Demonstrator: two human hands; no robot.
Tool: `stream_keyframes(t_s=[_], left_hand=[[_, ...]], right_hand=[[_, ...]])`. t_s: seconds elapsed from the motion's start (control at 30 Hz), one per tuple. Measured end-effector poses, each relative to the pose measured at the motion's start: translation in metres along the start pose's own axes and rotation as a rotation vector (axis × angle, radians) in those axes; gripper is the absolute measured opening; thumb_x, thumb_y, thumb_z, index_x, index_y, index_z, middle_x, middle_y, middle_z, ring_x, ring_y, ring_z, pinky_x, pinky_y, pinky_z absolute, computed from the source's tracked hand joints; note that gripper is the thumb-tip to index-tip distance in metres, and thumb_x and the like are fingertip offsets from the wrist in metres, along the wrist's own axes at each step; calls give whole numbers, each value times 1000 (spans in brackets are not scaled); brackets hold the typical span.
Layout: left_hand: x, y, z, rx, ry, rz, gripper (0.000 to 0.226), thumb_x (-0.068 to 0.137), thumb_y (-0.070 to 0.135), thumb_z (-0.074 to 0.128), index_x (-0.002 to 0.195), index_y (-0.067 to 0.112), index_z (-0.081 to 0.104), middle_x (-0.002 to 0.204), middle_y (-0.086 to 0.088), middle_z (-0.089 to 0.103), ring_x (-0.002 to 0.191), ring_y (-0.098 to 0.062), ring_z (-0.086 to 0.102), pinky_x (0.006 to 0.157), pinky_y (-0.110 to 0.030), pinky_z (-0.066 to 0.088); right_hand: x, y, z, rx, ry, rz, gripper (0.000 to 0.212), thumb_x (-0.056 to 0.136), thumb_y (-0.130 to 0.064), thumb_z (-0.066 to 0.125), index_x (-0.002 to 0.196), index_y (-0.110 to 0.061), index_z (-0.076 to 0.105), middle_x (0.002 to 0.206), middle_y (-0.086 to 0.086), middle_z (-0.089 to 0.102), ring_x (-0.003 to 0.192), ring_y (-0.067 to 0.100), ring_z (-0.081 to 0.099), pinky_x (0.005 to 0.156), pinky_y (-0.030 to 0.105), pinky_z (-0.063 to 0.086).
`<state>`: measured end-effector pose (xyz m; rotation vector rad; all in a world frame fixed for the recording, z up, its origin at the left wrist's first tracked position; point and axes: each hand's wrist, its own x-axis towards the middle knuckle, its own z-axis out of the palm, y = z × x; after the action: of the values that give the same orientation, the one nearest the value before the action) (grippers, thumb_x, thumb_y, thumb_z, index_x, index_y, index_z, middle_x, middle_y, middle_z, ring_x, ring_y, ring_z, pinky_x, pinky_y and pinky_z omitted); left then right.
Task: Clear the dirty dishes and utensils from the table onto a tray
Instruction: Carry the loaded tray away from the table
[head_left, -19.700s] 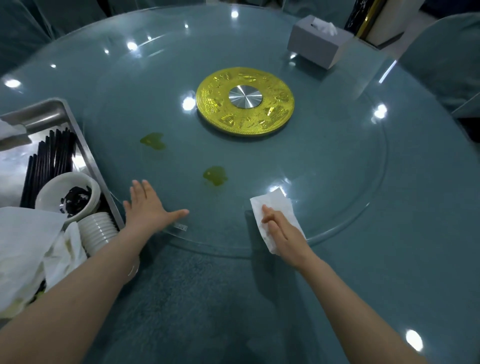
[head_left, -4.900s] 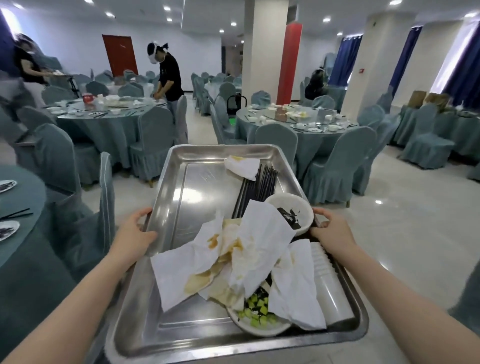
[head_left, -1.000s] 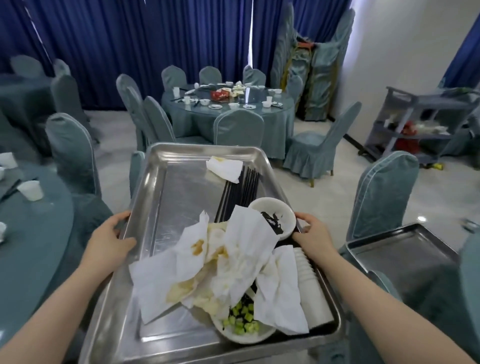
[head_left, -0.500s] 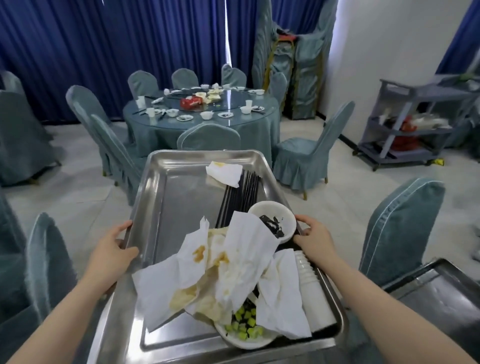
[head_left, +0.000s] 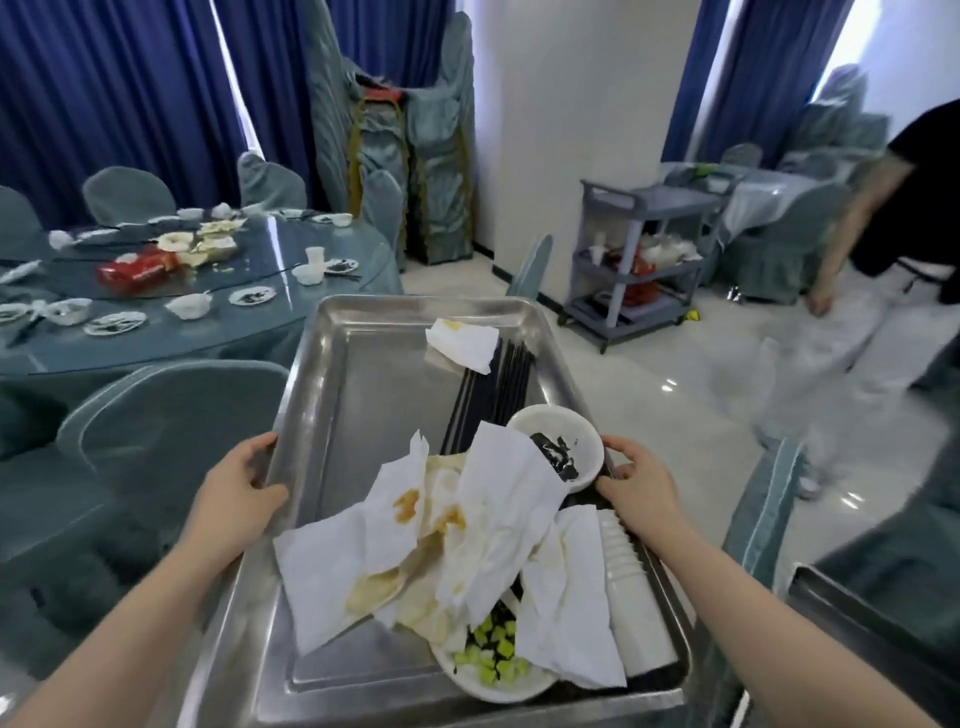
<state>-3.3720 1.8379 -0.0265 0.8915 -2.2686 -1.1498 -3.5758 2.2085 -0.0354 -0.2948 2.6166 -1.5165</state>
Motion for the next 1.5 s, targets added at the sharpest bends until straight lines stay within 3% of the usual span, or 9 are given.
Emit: stream_keyframes(t_s=[0.2,0.33,0.47,0.6,0.87,1.0,1.27,1.37,1.5], left_hand=[[168,77,99,-12,-199,75,66,73,3,69,131,30,52,88,8,67,72,-13,66,63,-35,53],[276,135,187,-73,-236,150,62,70,12,76,124,33,57,82,16,68,72,-7,67,59,-29,49],[370,186,273,-117,-256,197,61,72,12,77,127,29,57,85,21,65,69,2,63,59,-18,44],[469,242,339,-114,-253,206,65,73,17,78,131,31,53,99,0,67,75,-3,60,58,-21,43],[650,345,507,-87,-353,268,61,77,14,75,131,30,52,86,1,71,74,-24,68,72,-44,56],[738,400,608,-150,-414,288,60,76,6,72,130,26,54,75,11,69,63,-17,68,56,-32,54],[883,527,806,-119,-554,378,62,76,-1,64,130,26,52,88,5,66,69,-11,64,55,-19,48],[932,566,886,-162,-581,397,63,78,-3,63,133,24,52,112,-6,64,89,-13,62,73,-30,51],[994,609,978,-128,-562,405,65,76,4,66,133,32,51,105,-1,64,80,-9,64,59,-26,47]], right_hand=[[130,1,-35,-12,187,89,53,70,-9,67,108,-44,62,75,-3,69,72,12,64,59,20,42],[243,10,-64,-3,256,105,49,70,-8,68,105,-42,63,56,-6,64,47,0,57,43,10,33],[365,23,-95,27,262,122,53,69,-3,64,111,-37,64,56,0,67,49,10,62,50,22,43],[486,19,-121,18,316,88,53,68,-4,66,110,-36,65,51,-8,63,47,4,59,51,20,43],[705,44,-176,17,400,153,53,68,-7,68,105,-45,62,71,6,72,67,22,70,75,42,57],[807,64,-206,11,489,173,55,68,-6,65,109,-42,63,65,1,72,61,16,69,71,37,57],[979,105,-294,-17,641,257,52,70,-7,68,107,-43,61,65,4,68,63,22,64,61,29,48],[1058,129,-329,-26,661,234,49,72,-10,70,109,-41,63,51,-5,53,51,16,49,54,28,39],[1170,160,-374,-59,668,215,50,71,-12,70,111,-41,64,42,-7,48,39,6,41,48,25,35]])
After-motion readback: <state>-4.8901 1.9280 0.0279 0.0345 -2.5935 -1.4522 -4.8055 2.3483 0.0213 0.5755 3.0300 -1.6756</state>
